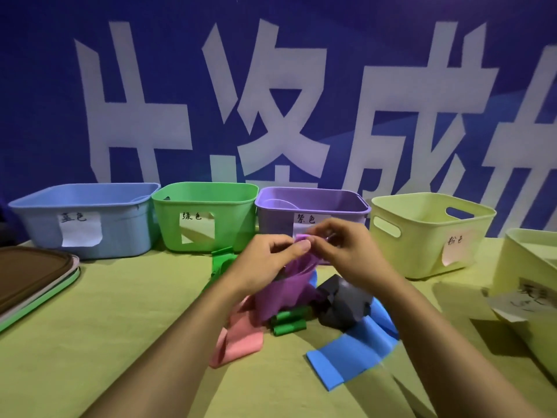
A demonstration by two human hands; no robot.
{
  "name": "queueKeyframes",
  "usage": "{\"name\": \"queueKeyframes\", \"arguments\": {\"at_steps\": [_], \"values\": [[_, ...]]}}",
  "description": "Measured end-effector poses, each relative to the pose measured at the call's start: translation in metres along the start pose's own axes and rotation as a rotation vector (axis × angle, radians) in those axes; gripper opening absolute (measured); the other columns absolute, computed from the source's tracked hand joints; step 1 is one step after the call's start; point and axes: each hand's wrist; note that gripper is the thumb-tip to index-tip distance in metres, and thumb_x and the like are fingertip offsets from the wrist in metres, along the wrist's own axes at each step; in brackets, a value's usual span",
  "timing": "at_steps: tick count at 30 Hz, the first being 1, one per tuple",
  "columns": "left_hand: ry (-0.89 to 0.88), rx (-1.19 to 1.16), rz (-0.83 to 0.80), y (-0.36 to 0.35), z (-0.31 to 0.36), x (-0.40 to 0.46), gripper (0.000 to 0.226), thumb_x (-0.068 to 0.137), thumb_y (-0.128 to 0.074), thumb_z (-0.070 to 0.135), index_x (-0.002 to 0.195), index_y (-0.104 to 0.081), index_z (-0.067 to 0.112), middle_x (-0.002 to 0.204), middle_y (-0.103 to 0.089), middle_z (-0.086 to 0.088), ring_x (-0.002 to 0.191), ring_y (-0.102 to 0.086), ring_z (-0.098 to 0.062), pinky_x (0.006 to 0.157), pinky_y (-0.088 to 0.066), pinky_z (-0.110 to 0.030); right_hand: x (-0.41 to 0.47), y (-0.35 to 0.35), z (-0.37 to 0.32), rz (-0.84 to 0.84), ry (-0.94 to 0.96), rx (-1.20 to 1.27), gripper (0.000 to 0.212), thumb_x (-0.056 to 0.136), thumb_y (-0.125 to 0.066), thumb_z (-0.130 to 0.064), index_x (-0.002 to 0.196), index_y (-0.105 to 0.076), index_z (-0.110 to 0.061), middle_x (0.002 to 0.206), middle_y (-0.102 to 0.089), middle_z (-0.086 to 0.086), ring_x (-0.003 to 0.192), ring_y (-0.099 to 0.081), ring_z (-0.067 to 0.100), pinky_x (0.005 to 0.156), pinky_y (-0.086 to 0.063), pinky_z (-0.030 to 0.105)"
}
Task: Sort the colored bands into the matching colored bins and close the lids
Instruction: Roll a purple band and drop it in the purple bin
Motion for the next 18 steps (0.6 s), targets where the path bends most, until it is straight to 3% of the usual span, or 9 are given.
{"name": "queueKeyframes", "arguments": {"at_steps": [1,3,7,11,14,18], "values": [[-0.012,-0.003,0.008,0.002,0.006,0.002,0.011,0.096,-0.069,0.025,0.089,-0.077,0.021,0.078,-0.074,0.006,0.076,-0.063,-0.008,0.077,-0.054,-0.029,0.006,0.007,-0.008,0.018,0.008,-0.017,0.007,0.094,-0.074,-0.02,0.092,-0.075,-0.027,0.08,-0.074,-0.011,0.074,-0.072,0.01,0.07,-0.058,0.029],[-0.025,-0.019,0.038,0.004,0.02,0.009,0.012,0.096,-0.069,0.008,0.09,-0.074,0.017,0.076,-0.074,0.008,0.073,-0.068,-0.006,0.075,-0.059,-0.026,0.016,0.02,-0.027,0.056,0.028,-0.038,0.005,0.095,-0.073,-0.022,0.095,-0.075,-0.027,0.088,-0.075,-0.007,0.08,-0.07,0.012,0.073,-0.059,0.026],[-0.07,-0.021,0.125,0.006,0.063,0.021,0.013,0.096,-0.067,0.001,0.091,-0.072,0.012,0.072,-0.074,0.008,0.067,-0.07,-0.004,0.065,-0.06,-0.023,0.024,0.039,-0.06,0.123,0.005,0.083,0.017,0.095,-0.072,-0.028,0.112,-0.074,-0.023,0.098,-0.073,-0.005,0.087,-0.07,0.006,0.072,-0.056,0.015],[-0.151,0.058,0.191,0.013,0.105,0.029,0.021,0.095,-0.067,-0.001,0.093,-0.074,0.018,0.088,-0.078,-0.004,0.087,-0.075,-0.018,0.088,-0.062,-0.038,0.022,0.047,-0.078,0.157,-0.102,0.336,0.045,0.088,-0.078,-0.035,0.128,-0.065,-0.018,0.111,-0.073,0.001,0.098,-0.074,0.014,0.08,-0.063,0.029],[-0.165,0.149,0.195,0.016,0.128,0.028,0.02,0.094,-0.068,0.001,0.09,-0.073,0.02,0.087,-0.077,-0.005,0.089,-0.072,-0.019,0.097,-0.058,-0.047,0.013,0.048,-0.086,0.151,-0.117,0.33,0.032,0.092,-0.075,-0.03,0.119,-0.071,-0.014,0.104,-0.077,0.001,0.092,-0.074,0.011,0.071,-0.059,0.023],[-0.166,0.22,0.209,0.02,0.151,0.021,0.008,0.094,-0.072,0.011,0.091,-0.074,0.018,0.086,-0.076,-0.003,0.088,-0.072,-0.018,0.094,-0.059,-0.047,0.008,0.054,-0.099,0.224,-0.064,0.277,0.015,0.098,-0.068,-0.022,0.109,-0.075,-0.014,0.096,-0.078,0.002,0.092,-0.075,0.02,0.081,-0.062,0.032]]}}
Point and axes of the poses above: each hand's wrist, its own x-axis towards the middle knuckle, its own y-axis out of the back of the hand, z = x × y
